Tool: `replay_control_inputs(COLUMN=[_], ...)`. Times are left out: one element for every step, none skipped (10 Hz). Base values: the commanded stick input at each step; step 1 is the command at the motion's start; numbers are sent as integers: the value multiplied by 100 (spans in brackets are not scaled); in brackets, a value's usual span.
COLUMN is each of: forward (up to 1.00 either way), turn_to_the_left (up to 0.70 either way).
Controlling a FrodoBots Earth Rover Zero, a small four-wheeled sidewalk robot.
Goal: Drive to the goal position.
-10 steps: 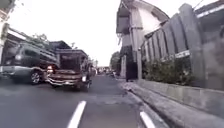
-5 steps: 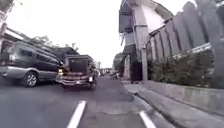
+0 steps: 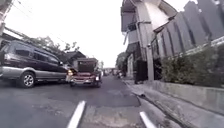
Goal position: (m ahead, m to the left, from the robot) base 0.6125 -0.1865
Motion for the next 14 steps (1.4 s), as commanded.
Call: replay_control_inputs(forward=[100, 100, 100, 100, 100, 100, 100, 100, 65, 2, 0, 0, 0, 0], turn_to_the_left=[-17, -2, 0, 0, 0, 0, 0, 0, 0, 0, 0, 0, 0, 0])
